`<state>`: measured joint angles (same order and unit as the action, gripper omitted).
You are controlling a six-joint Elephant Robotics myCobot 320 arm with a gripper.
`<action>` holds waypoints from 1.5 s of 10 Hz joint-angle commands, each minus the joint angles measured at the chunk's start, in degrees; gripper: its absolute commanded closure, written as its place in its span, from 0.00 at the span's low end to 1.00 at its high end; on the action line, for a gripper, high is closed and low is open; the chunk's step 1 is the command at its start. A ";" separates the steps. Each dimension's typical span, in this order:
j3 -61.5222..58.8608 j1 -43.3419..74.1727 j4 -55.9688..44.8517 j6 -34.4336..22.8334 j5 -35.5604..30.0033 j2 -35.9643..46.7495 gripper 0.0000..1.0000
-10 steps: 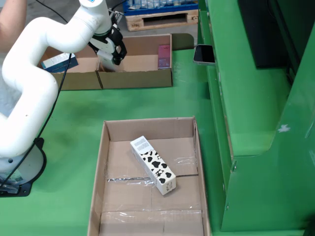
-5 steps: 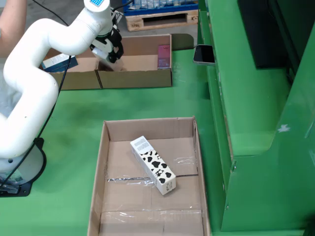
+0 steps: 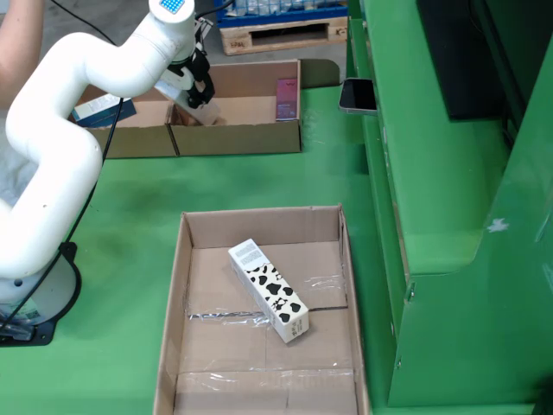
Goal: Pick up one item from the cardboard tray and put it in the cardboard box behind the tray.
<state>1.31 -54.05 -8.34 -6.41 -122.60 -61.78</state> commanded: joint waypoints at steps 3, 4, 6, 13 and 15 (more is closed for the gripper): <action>-1.31 -1.23 0.57 -0.01 -3.65 1.72 0.10; -1.31 -1.23 0.57 -0.01 -3.65 1.72 0.00; -1.31 -1.23 0.57 -0.01 -3.65 1.72 0.00; -1.31 -1.23 0.57 -0.01 -3.65 1.72 0.00; -1.31 -1.23 0.57 -0.01 -3.65 1.72 0.00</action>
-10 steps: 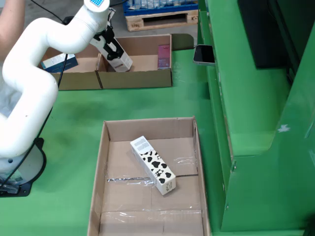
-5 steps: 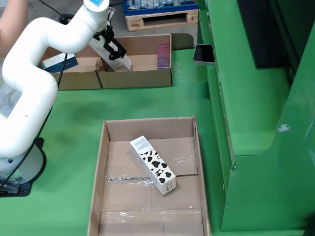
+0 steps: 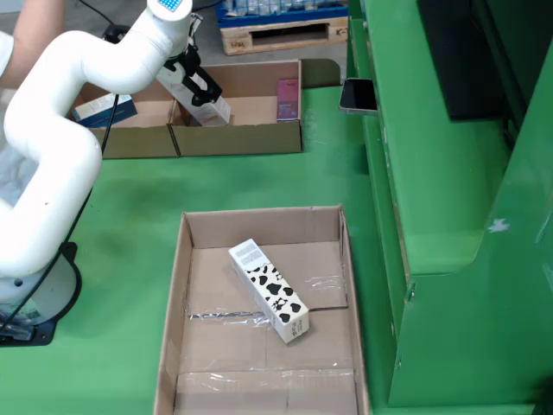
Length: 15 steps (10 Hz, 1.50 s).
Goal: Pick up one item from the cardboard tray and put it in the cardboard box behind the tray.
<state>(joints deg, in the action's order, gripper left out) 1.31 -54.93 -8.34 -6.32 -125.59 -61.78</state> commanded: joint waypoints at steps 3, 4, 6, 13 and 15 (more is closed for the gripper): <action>-1.31 -0.35 0.57 -0.10 -0.66 1.72 0.00; -1.31 -0.35 0.57 -0.10 -0.66 1.72 0.00; -1.31 -0.35 0.57 -0.10 -0.66 1.72 0.00; -1.31 5.36 15.99 7.17 8.28 7.17 0.00; -1.31 7.38 15.83 8.85 8.17 8.77 0.00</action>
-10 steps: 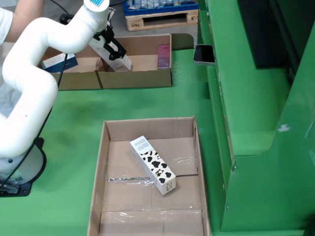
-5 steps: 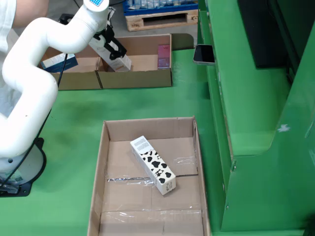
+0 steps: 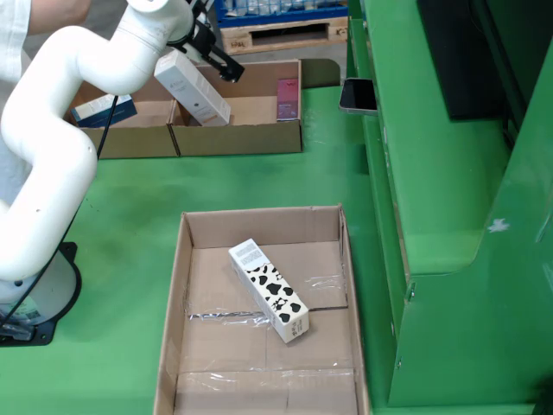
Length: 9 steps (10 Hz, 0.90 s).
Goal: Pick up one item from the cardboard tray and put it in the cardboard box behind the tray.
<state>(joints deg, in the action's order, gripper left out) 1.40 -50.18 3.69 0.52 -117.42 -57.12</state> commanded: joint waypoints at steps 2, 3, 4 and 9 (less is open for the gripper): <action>-1.40 3.57 5.45 6.62 6.14 7.68 0.00; -1.40 3.31 3.43 8.67 7.23 10.35 0.00; -1.40 3.31 -0.51 11.37 7.64 13.99 0.00; -1.40 5.38 -7.43 22.06 11.26 22.28 0.00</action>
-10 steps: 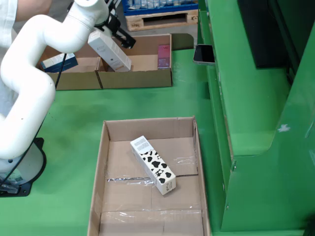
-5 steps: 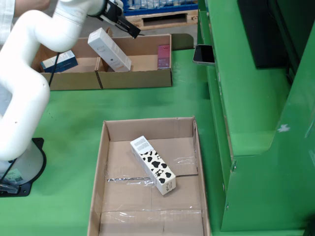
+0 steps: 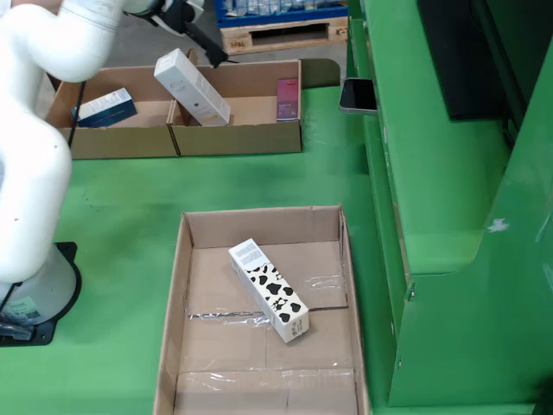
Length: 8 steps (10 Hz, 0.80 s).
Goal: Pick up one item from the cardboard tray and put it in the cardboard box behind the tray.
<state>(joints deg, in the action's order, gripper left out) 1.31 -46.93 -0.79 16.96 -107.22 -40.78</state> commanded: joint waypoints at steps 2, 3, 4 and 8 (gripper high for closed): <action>-1.31 6.79 -10.46 6.83 -1.26 9.29 0.00; -1.31 8.97 -14.41 6.69 -2.48 10.83 0.00; -1.31 8.97 -14.41 6.69 -2.48 10.83 0.00; -1.31 10.83 -22.37 6.84 -2.79 14.04 0.00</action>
<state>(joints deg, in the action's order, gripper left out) 0.87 -36.56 -19.86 23.46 -109.68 -27.94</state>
